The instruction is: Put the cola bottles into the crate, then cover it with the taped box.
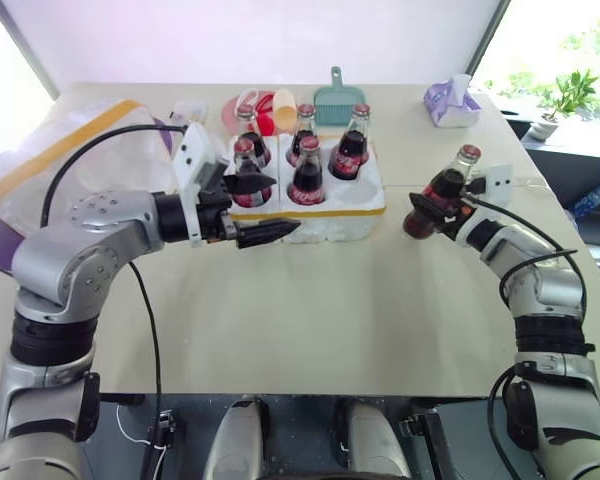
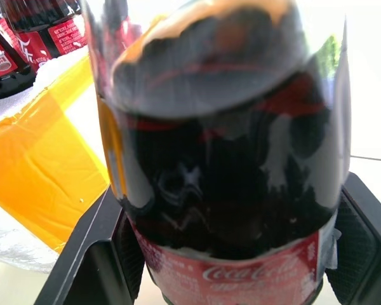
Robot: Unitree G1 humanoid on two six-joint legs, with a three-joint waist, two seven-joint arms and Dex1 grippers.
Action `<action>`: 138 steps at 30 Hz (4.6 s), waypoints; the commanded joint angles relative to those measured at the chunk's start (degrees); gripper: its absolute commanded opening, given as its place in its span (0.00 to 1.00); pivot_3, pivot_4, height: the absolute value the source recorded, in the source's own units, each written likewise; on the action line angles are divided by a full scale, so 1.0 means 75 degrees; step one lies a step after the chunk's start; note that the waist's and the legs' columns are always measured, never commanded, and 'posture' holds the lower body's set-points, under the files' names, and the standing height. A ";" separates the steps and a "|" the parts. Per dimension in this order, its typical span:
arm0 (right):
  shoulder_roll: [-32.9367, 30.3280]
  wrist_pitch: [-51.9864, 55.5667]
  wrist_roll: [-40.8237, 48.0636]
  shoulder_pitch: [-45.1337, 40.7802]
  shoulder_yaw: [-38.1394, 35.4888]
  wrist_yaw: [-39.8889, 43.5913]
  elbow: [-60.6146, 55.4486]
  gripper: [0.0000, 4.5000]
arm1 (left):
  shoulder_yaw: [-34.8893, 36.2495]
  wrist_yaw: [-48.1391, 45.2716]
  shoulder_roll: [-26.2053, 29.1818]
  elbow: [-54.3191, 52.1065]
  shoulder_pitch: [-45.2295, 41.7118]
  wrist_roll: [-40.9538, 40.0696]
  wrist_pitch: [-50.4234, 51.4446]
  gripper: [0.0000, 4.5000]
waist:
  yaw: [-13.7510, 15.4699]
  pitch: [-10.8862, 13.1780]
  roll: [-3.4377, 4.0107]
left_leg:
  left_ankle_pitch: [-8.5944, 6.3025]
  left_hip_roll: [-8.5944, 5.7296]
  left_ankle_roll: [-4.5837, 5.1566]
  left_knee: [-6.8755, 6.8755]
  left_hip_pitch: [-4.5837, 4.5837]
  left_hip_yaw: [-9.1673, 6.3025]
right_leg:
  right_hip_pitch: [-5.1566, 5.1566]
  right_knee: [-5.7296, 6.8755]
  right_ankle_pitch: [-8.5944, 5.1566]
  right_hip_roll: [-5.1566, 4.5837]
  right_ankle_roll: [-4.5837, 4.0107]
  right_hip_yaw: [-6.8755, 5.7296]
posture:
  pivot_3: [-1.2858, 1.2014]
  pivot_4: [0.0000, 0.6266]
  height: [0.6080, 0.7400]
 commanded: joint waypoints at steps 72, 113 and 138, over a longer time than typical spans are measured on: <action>-0.3155 0.2907 0.2773 -0.3760 0.0474 0.5721 -0.2513 0.99 | 0.2561 -0.4771 0.6714 0.8423 0.3084 0.4413 -0.4826 1.00 | -0.0175 0.0015 0.0019 | 0.0000 0.0014 -0.0006 -0.0055 -0.0082 0.0039 | -0.0138 0.0018 -0.0015 -0.0002 -0.0026 0.0000 | 0.52 0.24 0.97; -0.3880 0.3197 0.3343 -0.1233 -0.0733 0.3941 -0.3956 1.00 | 0.0423 -0.0981 0.3497 0.8905 -0.2988 0.6105 -0.8015 0.13 | -0.0121 0.0009 -0.0032 | 0.0001 0.0012 -0.0006 0.0014 -0.0088 0.0025 | -0.0138 0.0119 -0.0017 -0.0010 -0.0017 -0.0003 | 0.52 0.24 0.97; -0.3671 0.3564 0.4213 0.0099 -0.1865 0.2596 -0.4700 1.00 | -0.1588 0.2184 0.2054 0.4456 -0.1496 1.0350 -0.9920 0.13 | -0.0116 0.0004 -0.0026 | 0.0001 0.0010 -0.0005 0.0019 -0.0078 0.0026 | -0.0126 0.0115 -0.0017 -0.0008 -0.0017 0.0003 | 0.52 0.24 0.97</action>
